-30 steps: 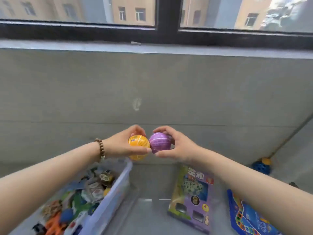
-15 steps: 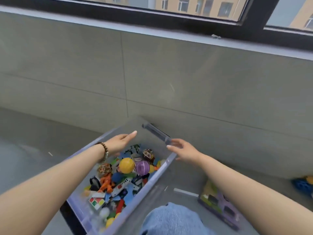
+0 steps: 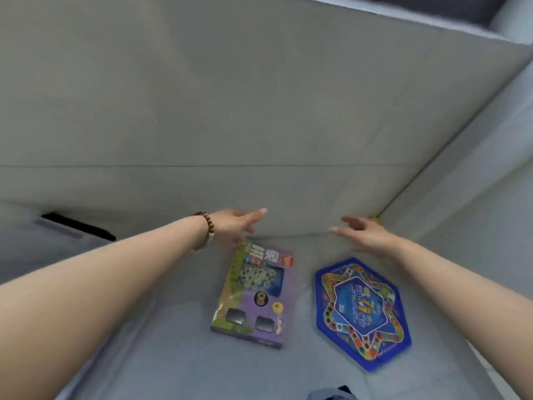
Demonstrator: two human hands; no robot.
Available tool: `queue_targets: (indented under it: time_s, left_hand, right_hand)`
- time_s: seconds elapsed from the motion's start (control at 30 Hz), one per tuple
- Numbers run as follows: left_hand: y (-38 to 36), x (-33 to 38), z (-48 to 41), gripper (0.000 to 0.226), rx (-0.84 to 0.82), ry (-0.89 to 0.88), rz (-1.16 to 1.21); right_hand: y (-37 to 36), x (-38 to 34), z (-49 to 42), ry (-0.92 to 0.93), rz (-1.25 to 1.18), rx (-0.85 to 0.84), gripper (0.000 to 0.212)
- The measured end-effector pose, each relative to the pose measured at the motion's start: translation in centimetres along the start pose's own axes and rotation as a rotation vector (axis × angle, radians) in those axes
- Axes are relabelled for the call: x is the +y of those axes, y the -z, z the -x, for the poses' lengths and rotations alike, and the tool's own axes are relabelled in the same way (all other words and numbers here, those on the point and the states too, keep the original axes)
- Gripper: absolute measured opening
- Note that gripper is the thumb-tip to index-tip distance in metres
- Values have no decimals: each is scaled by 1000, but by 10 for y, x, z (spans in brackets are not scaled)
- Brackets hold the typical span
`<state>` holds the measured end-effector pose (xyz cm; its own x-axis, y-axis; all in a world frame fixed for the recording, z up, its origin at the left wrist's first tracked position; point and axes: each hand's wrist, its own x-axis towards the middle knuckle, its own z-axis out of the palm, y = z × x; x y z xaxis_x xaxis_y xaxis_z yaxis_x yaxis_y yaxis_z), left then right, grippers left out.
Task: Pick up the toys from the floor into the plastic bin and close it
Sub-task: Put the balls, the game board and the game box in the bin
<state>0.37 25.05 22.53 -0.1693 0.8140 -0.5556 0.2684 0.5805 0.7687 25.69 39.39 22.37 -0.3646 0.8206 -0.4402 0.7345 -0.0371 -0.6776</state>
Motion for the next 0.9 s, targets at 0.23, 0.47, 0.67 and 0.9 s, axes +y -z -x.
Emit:
queue_targets:
  time_s: [0.23, 0.47, 0.67, 0.9]
  left_hand:
    - [-134, 1, -164, 70, -99, -14, -91]
    - [-207, 4, -283, 65, -96, -22, -39]
    - [-230, 12, -329, 61, -68, -14, -52]
    - [-246, 20, -358, 49, -63, 37, 36]
  right_hand:
    - [33, 144, -83, -112, -292, 256, 88]
    - [32, 225, -179, -39, -393, 381, 89]
    - [38, 247, -233, 62, -356, 424, 90]
    - [37, 250, -289, 81, -343, 563, 79]
